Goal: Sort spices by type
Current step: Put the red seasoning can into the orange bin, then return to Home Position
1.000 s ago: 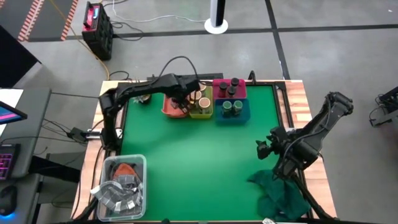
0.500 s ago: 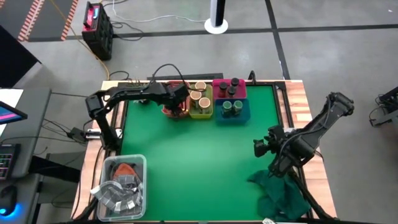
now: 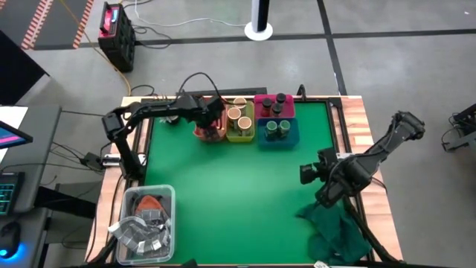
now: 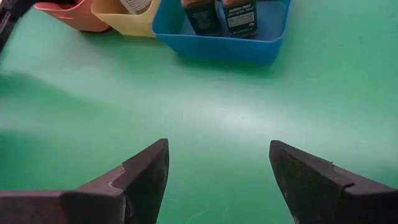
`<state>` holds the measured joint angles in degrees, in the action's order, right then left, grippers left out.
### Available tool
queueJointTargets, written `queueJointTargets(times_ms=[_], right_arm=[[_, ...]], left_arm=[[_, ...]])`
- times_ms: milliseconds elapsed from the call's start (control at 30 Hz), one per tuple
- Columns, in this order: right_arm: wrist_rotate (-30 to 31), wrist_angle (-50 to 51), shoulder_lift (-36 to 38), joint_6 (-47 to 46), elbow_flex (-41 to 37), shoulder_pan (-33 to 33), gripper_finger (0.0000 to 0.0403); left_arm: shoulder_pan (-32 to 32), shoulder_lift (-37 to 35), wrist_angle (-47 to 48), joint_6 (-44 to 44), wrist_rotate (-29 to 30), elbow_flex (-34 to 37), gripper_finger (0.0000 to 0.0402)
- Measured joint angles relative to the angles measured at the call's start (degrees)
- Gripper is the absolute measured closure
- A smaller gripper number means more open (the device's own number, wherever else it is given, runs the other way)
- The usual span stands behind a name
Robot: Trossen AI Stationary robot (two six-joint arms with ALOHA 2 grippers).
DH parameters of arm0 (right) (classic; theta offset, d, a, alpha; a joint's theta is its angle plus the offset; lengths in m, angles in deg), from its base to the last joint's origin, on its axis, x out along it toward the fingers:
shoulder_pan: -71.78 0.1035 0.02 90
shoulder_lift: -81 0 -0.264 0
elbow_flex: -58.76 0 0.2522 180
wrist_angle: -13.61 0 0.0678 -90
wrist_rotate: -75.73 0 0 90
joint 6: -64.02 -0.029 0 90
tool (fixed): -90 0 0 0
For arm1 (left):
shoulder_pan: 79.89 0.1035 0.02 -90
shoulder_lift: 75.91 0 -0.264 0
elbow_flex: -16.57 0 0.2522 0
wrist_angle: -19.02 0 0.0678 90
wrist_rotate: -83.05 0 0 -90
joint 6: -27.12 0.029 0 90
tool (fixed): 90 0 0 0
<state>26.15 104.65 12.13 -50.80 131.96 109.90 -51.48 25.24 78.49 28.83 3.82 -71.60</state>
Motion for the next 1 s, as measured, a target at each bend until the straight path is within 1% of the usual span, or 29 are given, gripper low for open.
queueJointTargets(times_ms=[100, 233, 333, 433, 533, 600, 633, 700, 767, 867, 933, 1000], right_arm=[[0.0, -1.0, 0.0, 2.3, 0.0, -1.6, 0.0101], [-0.1, -4.9, 1.0, 7.0, 0.0, -4.8, 0.0101], [-0.3, -6.0, 3.0, 8.6, 0.0, -7.9, 0.0101], [-0.2, -5.7, 5.7, 10.7, 0.0, -11.6, 0.0101], [0.1, -6.1, 9.0, 14.8, -0.4, -15.1, 0.0101], [0.2, -7.5, 12.0, 17.5, -3.0, -17.4, 0.0101], [0.1, -8.5, 13.7, 18.5, -5.0, -18.3, 0.0101], [0.0, -14.0, 18.2, 20.4, -10.4, -19.7, 0.0101], [0.0, -22.2, 23.3, 22.1, -16.4, -20.5, 0.0101], [0.1, -34.8, 29.7, 24.7, -24.6, -21.1, 0.0101], [0.5, -45.0, 32.6, 28.2, -29.5, -22.2, 0.0101], [0.2, -57.5, 34.4, 34.4, -34.2, -24.1, 0.0101]], left_arm=[[0.2, -0.3, 0.4, 0.7, 0.0, -1.2, 0.0135], [0.3, -1.9, 0.8, 2.3, 0.0, -2.2, 0.0114], [0.3, -4.7, 0.9, 3.0, 0.1, -2.5, 0.011], [0.2, -9.0, -0.8, 1.4, 0.2, -2.5, 0.0109], [-0.3, -13.3, -4.7, 1.2, 0.2, -2.3, 0.0109], [-1.2, -16.3, -9.0, 1.7, -0.4, -0.9, 0.0109], [-1.4, -18.0, -12.0, 1.6, -1.6, 0.8, 0.0109], [-2.3, -21.8, -18.8, 0.0, -5.9, 5.6, 0.0109], [-3.5, -26.1, -25.7, -3.4, -8.6, 12.1, 0.0109], [-6.1, -32.7, -34.8, -9.8, -9.6, 21.3, 0.0109], [-8.0, -36.7, -40.2, -12.6, -10.5, 26.2, 0.0109], [-9.6, -39.9, -47.2, -13.8, -13.2, 30.2, 0.0109]])
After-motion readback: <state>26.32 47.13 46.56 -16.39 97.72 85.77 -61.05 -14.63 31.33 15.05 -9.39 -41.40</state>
